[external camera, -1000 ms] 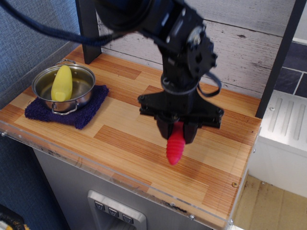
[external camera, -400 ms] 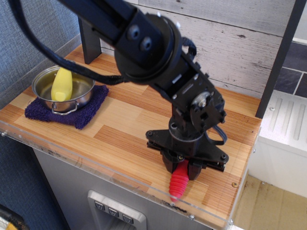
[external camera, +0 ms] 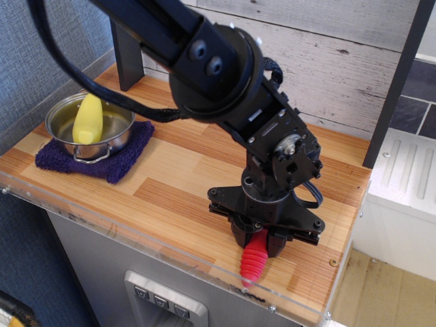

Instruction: Move the utensil to the bottom right of counter.

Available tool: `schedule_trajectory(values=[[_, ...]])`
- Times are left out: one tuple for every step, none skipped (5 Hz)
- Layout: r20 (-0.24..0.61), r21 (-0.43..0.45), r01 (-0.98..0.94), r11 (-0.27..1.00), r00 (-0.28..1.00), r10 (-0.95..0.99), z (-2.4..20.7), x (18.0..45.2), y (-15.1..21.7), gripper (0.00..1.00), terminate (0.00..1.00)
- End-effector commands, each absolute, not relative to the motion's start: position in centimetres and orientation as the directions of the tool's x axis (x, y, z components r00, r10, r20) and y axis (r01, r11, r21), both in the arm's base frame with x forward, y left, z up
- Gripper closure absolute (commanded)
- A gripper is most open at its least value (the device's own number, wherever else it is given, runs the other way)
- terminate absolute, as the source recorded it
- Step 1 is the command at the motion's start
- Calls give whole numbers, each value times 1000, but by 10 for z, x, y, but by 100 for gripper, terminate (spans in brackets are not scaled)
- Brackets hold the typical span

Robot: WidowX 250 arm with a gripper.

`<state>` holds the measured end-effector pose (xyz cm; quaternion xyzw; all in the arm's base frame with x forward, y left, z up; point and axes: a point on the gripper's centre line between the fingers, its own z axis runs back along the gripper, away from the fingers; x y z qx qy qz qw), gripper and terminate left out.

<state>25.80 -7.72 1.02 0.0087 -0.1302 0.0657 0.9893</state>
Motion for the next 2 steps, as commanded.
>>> schedule_trajectory(values=[[259,-84,-258,963,927,271,26,265,-54,0,0],[222,-109,-272,956,931,290,33,266,-50,0,0]])
